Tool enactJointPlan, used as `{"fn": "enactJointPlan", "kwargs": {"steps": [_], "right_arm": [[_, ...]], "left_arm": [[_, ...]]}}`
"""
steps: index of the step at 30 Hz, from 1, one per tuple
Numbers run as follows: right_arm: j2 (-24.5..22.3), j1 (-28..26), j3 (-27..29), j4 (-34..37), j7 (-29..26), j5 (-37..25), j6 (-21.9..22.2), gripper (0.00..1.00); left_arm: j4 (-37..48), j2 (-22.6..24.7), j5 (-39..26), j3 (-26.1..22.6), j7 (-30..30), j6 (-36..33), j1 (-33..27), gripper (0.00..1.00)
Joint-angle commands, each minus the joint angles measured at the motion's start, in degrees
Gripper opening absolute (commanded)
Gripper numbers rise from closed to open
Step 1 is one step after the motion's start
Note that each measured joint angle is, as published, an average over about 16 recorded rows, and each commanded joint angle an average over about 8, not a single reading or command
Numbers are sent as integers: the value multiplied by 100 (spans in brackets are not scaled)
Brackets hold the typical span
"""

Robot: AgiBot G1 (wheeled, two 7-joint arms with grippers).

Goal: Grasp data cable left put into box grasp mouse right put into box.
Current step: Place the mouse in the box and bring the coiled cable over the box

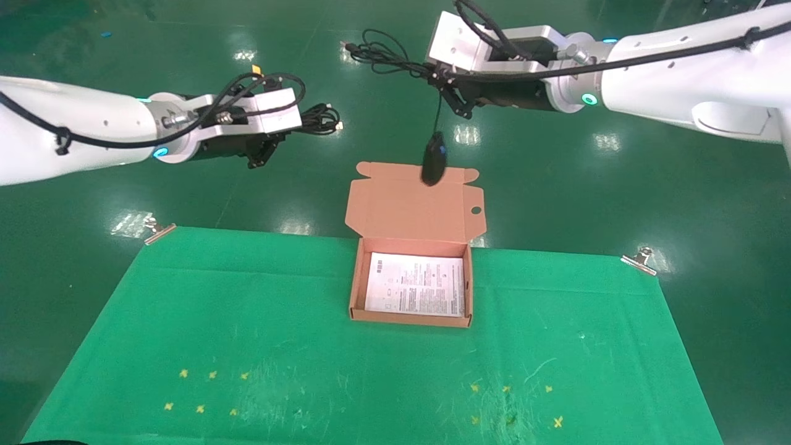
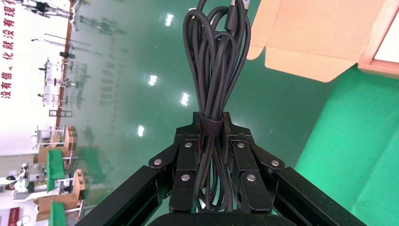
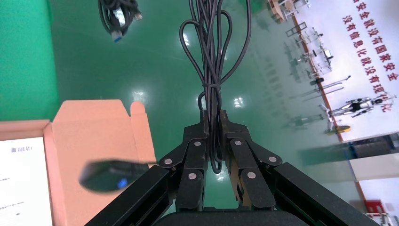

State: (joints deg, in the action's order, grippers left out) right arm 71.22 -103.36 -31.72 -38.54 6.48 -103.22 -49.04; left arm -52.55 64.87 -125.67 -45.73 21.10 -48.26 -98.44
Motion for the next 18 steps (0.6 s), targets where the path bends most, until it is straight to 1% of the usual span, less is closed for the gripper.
{"fn": "enactJointPlan", "kwargs": {"steps": [1, 4, 9, 13, 18], "right_arm": [[91, -116, -11, 176, 86, 5, -10, 0], [169, -138, -19, 218, 177, 10, 31, 0], [203, 85, -30, 89, 283, 42, 98, 0], [243, 258, -73, 142, 326, 23, 119, 0], [363, 400, -165, 371, 299, -51, 116, 0]], "left_arm": [[91, 60, -59, 9, 35, 82, -48, 0], [81, 51, -47, 6, 6, 113, -16, 0], [-14, -84, -33, -19, 2, 10, 104, 0], [-94, -187, -201, -50, 186, -80, 177, 0], [-374, -359, -425, -82, 490, -241, 314, 0]]}}
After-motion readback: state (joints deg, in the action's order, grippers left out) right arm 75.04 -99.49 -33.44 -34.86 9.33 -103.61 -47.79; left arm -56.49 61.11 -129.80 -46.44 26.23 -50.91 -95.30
